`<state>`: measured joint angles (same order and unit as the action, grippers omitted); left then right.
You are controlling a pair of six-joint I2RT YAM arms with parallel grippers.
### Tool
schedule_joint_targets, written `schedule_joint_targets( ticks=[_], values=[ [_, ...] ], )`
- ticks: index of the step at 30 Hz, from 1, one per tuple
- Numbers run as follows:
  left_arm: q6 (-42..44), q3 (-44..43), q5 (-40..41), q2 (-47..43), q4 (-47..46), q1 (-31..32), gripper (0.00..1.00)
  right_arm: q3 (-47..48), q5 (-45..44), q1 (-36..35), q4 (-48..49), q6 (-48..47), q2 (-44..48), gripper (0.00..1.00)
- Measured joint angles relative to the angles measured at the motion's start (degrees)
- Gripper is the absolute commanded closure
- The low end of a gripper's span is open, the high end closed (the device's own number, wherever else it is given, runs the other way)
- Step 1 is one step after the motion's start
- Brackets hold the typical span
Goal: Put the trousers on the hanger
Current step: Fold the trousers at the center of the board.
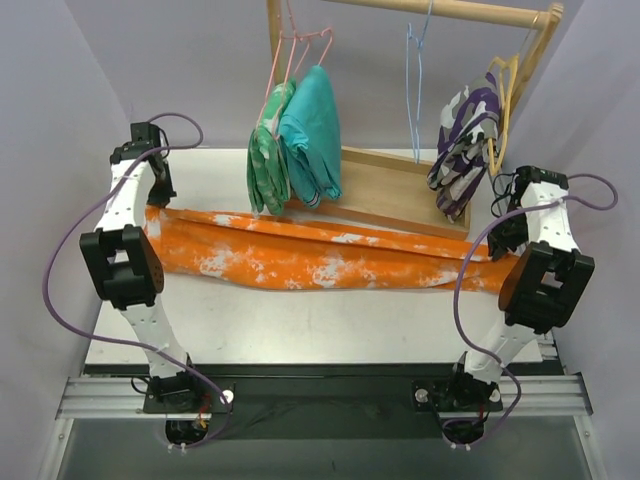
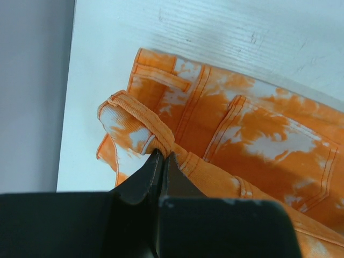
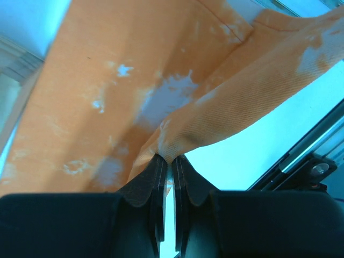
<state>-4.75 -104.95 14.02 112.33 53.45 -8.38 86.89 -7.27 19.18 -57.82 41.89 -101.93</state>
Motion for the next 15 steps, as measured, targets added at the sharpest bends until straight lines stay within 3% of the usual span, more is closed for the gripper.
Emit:
schedule_joint_targets(
  ticks=[15],
  values=[
    [0.57,-14.29,0.11,14.36,4.92,1.22,1.00,5.70,-0.07,-1.44,0.76,0.11,-6.71,1.00]
  ],
)
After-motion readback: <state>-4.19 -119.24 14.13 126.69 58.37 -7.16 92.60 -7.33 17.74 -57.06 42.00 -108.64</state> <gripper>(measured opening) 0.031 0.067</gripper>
